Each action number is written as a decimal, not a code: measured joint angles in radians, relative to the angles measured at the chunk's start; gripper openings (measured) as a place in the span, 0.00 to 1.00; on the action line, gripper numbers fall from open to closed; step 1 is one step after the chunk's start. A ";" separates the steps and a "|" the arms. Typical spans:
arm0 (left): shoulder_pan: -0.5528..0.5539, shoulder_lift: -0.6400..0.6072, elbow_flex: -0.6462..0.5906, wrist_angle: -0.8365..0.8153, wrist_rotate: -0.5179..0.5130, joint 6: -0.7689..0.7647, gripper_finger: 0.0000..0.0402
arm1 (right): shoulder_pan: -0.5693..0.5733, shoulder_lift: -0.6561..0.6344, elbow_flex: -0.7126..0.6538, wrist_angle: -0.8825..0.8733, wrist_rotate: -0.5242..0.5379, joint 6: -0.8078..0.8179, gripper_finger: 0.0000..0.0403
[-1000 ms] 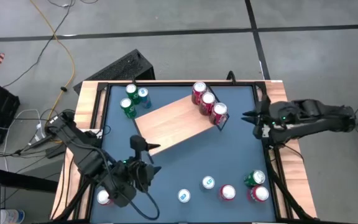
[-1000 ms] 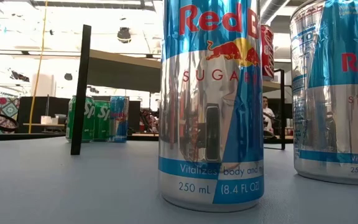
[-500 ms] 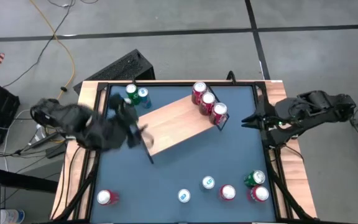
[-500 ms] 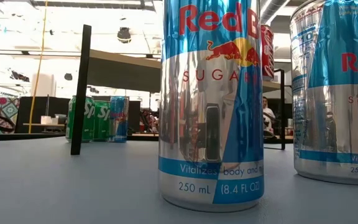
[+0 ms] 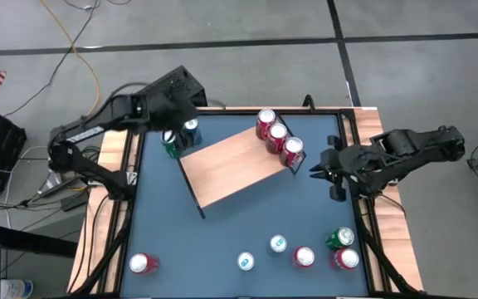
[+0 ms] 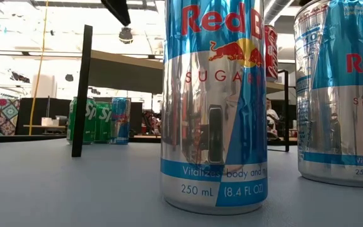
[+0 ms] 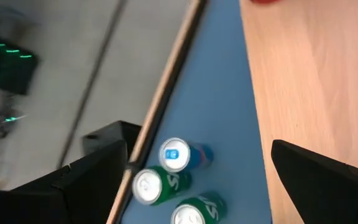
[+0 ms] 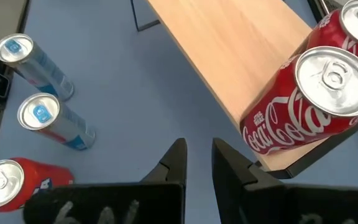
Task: Place canned beverage on shelf
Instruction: Put the top blue soda can on the shelf
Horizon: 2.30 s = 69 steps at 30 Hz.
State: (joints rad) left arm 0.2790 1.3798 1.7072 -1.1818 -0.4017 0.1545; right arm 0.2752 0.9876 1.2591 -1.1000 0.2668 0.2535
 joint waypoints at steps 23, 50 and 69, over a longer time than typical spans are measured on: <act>0.481 0.019 -0.395 0.458 0.400 0.399 0.96 | 0.112 0.000 0.000 -0.024 -0.004 0.108 0.14; 0.508 0.030 -0.637 0.633 0.346 0.380 0.95 | 0.111 0.000 -0.003 -0.023 -0.003 0.106 0.14; 0.471 0.029 -0.670 0.659 0.344 0.351 0.53 | 0.110 0.000 -0.050 -0.021 0.000 0.113 0.14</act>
State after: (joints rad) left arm 0.7503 1.4086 1.0374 -0.5228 -0.0582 0.5055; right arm 0.3855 0.9874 1.2095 -1.1214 0.2672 0.3668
